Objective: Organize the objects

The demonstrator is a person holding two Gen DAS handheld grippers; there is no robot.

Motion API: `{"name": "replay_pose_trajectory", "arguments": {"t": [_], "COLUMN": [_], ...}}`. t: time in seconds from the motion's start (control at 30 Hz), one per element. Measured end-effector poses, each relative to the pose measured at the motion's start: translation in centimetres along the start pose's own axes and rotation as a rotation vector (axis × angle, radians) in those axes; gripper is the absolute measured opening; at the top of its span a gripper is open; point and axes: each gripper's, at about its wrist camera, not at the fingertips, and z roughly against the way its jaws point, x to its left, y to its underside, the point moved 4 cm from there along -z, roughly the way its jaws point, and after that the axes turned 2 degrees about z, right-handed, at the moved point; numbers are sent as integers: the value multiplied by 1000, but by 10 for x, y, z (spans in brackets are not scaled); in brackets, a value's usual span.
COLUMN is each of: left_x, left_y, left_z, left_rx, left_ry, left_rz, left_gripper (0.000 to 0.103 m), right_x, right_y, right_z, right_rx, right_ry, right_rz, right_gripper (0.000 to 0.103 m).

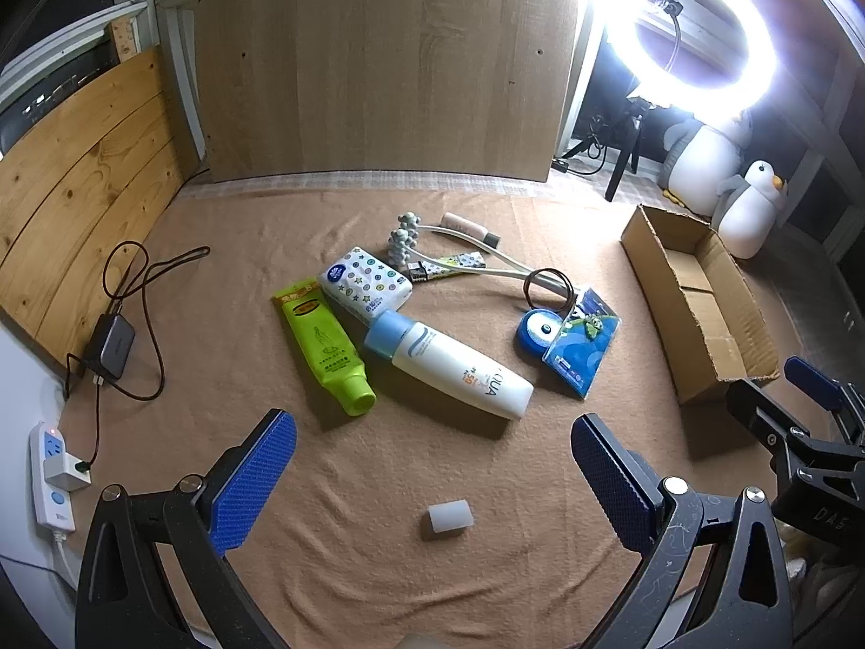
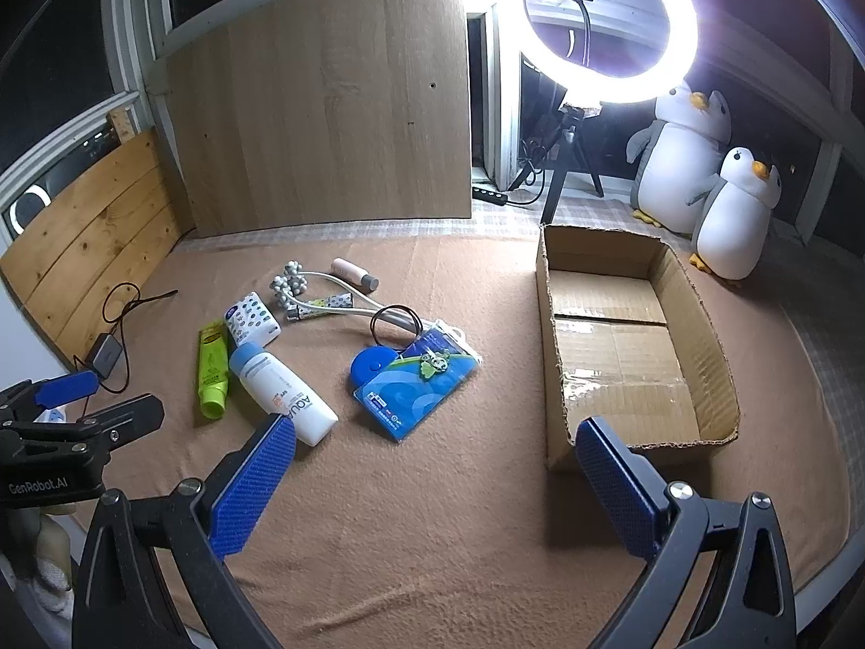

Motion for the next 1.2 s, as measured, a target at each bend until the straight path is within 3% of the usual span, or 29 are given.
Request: {"name": "replay_pose_trajectory", "arguments": {"t": [1.2], "left_x": [5], "left_y": [2], "left_z": [-10], "left_rx": [16], "left_ry": [-6], "left_rz": [12], "left_gripper": [103], "right_x": [-2], "right_y": [6], "right_z": [-8], "right_rx": [18], "right_ry": [-13], "right_rz": [4], "right_gripper": [103]}}
